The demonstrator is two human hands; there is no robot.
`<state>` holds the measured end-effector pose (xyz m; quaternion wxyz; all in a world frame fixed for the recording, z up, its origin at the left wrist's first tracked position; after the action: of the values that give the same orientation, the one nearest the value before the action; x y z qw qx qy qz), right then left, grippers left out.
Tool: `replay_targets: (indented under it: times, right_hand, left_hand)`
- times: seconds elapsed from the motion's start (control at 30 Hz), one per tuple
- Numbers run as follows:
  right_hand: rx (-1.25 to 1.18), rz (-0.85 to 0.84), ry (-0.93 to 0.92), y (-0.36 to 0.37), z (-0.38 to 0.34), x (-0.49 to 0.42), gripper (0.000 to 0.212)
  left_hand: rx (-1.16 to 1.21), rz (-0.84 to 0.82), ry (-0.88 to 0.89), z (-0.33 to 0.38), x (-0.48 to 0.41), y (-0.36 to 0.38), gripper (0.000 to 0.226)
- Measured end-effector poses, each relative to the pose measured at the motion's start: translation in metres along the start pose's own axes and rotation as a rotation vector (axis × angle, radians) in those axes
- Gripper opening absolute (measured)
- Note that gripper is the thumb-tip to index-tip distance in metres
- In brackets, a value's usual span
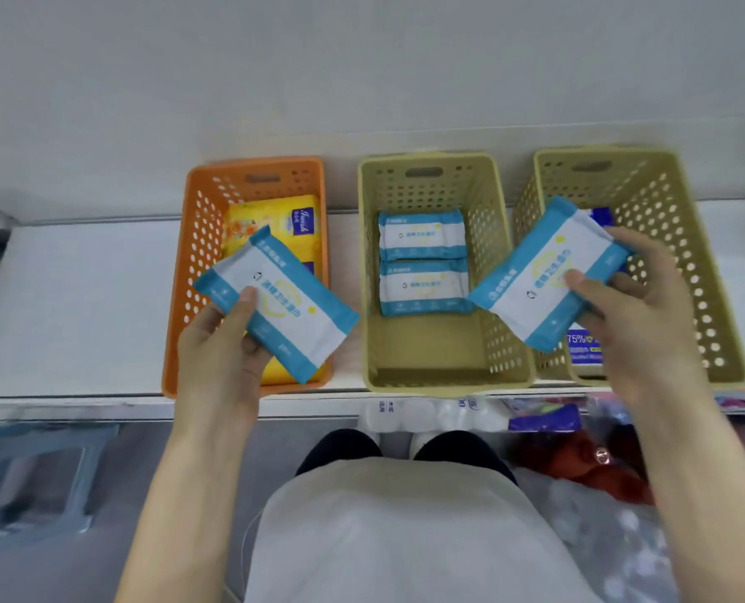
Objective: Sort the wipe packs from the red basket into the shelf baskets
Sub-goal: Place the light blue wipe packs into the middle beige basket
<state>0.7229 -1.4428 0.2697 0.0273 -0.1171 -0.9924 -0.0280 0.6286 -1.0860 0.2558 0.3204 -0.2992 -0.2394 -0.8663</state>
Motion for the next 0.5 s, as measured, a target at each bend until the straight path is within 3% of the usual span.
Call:
replay_targets:
  times: [0.13, 0.23, 0.4, 0.5]
  right_hand:
    - [0.072, 0.077, -0.002, 0.006, 0.004, 0.003, 0.029]
    - [0.11, 0.029, 0.034, 0.03, 0.019, 0.012, 0.034]
    - [0.273, -0.341, 0.161, 0.076, 0.046, 0.022, 0.077]
    - [0.51, -0.506, 0.181, 0.091, 0.055, 0.02, 0.076]
  left_hand:
    - [-0.046, -0.002, -0.02, 0.001, -0.007, -0.003, 0.01]
    - [-0.1, 0.004, -0.045, -0.003, -0.012, -0.003, 0.009]
    - [-0.13, -0.014, -0.083, -0.005, -0.017, -0.009, 0.007]
    - [-0.119, -0.037, -0.099, -0.004, -0.017, -0.014, 0.008]
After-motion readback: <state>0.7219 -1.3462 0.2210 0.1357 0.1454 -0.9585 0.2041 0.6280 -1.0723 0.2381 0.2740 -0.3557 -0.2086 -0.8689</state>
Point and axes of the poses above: each hand's wrist, its own x-axis away from the middle knuckle, its own y-axis out of the palm, z = x × y, the point moved 9 cm from there along -x, towards the middle knuckle, and after that the axes turned 14 degrees about -y, right-handed, at the moved point
